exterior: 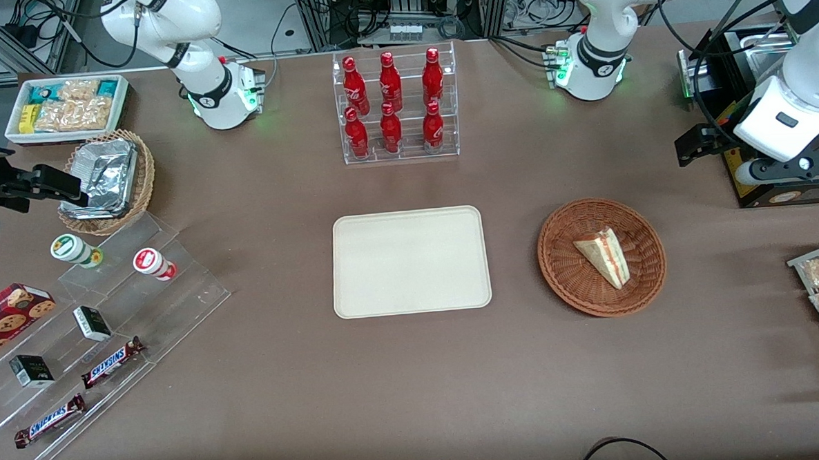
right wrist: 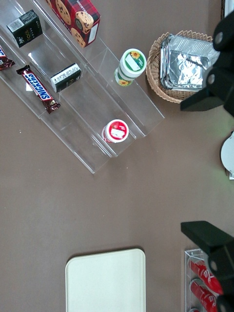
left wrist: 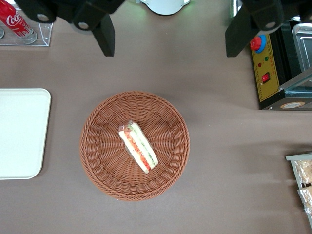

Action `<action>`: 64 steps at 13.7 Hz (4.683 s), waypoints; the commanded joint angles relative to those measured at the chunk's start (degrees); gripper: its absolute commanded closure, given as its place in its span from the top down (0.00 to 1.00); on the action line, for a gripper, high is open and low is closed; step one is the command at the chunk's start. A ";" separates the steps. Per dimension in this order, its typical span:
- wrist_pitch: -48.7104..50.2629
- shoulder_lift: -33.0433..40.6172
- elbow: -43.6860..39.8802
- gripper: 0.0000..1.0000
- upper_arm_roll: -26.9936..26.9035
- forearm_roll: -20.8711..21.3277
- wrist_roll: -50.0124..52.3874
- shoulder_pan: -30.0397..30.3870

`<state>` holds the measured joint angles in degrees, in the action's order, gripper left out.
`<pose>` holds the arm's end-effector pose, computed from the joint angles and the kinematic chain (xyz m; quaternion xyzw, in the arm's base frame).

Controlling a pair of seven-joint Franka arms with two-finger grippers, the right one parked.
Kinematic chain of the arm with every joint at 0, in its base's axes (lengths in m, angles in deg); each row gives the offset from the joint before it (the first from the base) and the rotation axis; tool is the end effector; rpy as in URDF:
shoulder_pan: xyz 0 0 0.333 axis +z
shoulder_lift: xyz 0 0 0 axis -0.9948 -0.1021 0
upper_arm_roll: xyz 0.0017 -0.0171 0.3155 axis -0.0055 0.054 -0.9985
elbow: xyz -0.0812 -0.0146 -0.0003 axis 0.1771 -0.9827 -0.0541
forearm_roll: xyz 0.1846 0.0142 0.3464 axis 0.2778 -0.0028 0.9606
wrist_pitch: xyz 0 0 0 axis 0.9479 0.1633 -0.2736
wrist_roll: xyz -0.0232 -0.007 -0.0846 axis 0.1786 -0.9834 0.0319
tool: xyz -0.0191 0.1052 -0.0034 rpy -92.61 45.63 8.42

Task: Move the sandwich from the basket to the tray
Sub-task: 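Move the left gripper over the wrapped sandwich in the wicker basket, then lower the left gripper and close it on the wrapped sandwich, then lift the sandwich with the left gripper and carry it over the tray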

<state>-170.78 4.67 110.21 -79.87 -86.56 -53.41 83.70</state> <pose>0.5328 -0.0545 0.5994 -0.9979 -0.0056 0.0587 0.0272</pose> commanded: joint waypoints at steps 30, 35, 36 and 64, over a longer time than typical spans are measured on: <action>-44.44 -4.89 34.35 1.00 0.37 -0.41 33.14 -3.42; -49.01 -8.76 34.26 1.00 0.37 -0.41 45.57 -4.83; -49.11 -9.55 34.00 1.00 0.37 -0.58 46.62 -4.75; -27.05 -19.92 9.58 0.00 5.03 2.40 24.92 -12.11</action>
<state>-200.12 -12.15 124.78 -75.03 -84.53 -26.69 74.18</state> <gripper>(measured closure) 0.846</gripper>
